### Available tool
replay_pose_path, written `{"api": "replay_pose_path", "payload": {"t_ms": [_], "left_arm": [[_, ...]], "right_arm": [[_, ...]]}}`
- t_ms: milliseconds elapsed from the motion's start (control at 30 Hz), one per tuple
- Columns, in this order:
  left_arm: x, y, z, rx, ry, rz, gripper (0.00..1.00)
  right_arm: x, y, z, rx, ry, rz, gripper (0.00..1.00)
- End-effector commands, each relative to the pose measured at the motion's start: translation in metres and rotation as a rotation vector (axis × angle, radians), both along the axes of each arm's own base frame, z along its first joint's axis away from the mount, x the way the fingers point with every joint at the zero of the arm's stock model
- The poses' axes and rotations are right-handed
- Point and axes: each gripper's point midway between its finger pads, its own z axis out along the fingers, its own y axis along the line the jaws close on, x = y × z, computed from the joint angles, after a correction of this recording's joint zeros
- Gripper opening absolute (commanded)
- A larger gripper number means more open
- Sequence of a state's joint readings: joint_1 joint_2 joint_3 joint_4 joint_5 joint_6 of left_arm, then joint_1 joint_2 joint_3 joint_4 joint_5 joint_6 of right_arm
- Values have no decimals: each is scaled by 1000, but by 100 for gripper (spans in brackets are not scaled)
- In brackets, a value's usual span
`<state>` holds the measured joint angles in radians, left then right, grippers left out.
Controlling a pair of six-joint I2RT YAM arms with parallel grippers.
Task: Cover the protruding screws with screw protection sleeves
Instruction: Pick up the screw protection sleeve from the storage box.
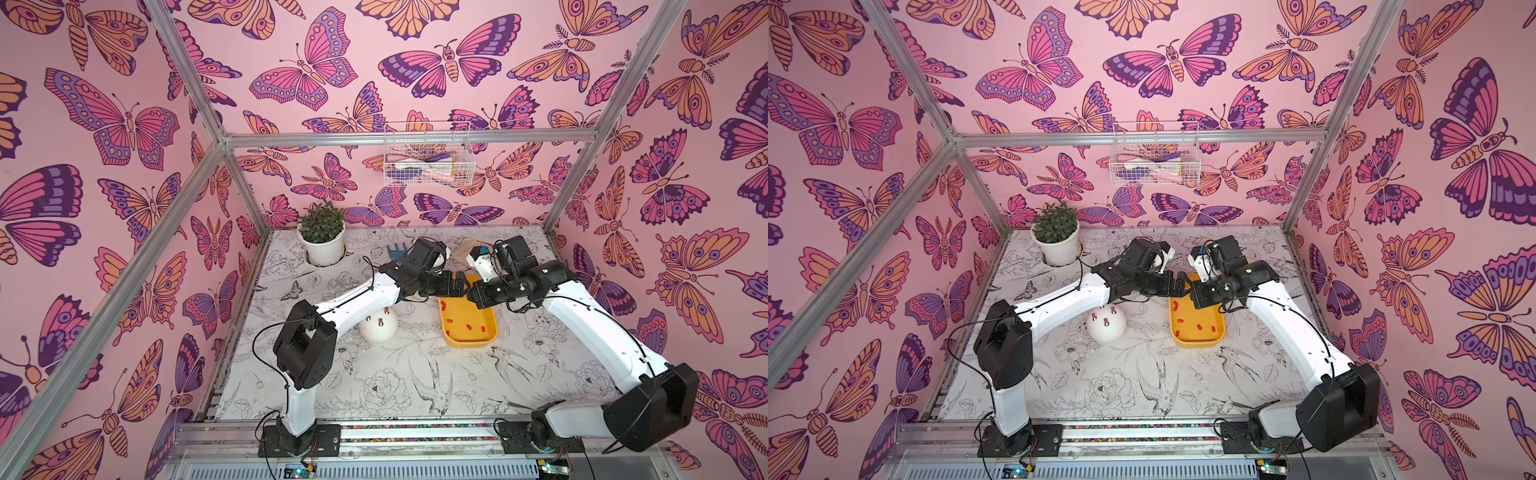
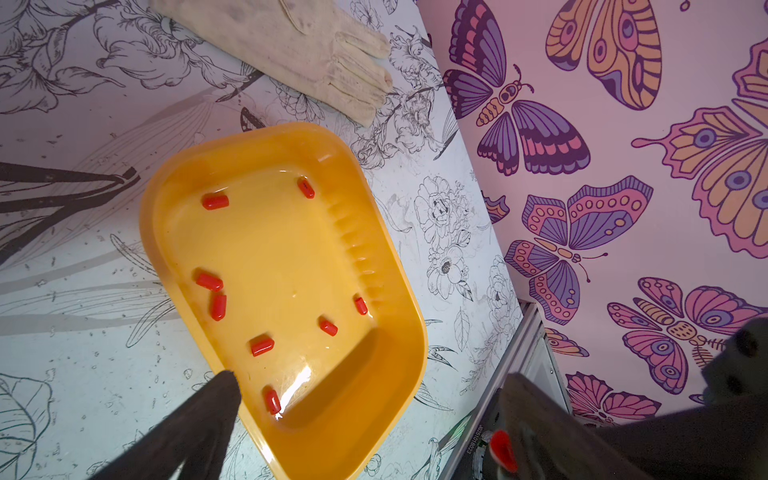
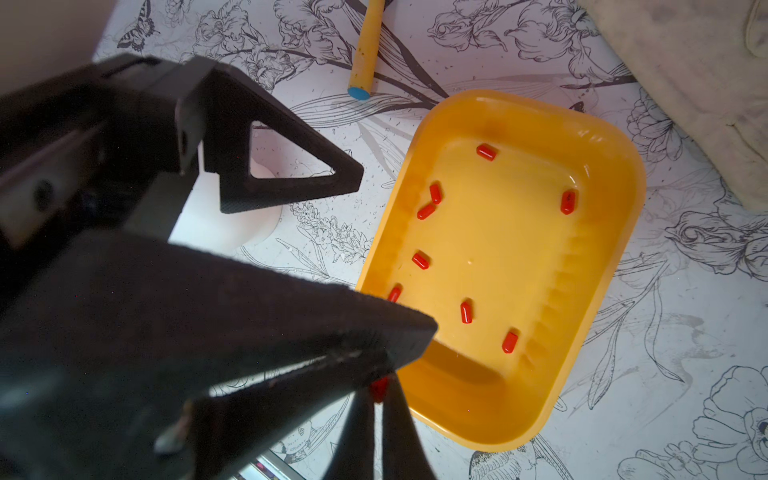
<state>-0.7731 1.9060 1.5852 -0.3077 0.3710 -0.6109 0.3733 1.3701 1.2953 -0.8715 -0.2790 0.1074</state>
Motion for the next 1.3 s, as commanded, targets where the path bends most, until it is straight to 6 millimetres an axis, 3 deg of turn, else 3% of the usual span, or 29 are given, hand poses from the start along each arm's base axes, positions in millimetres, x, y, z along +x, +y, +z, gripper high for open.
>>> {"api": "replay_pose_path", "payload": {"t_ms": [0,1267], "left_arm": [[-5,1,-14,26,25,-9,100],[-9,6,-17,19,35,6,100]], "right_arm": [[5,0,18,38,-53,-13,8],[6,1,20,61,-62,-19,7]]}}
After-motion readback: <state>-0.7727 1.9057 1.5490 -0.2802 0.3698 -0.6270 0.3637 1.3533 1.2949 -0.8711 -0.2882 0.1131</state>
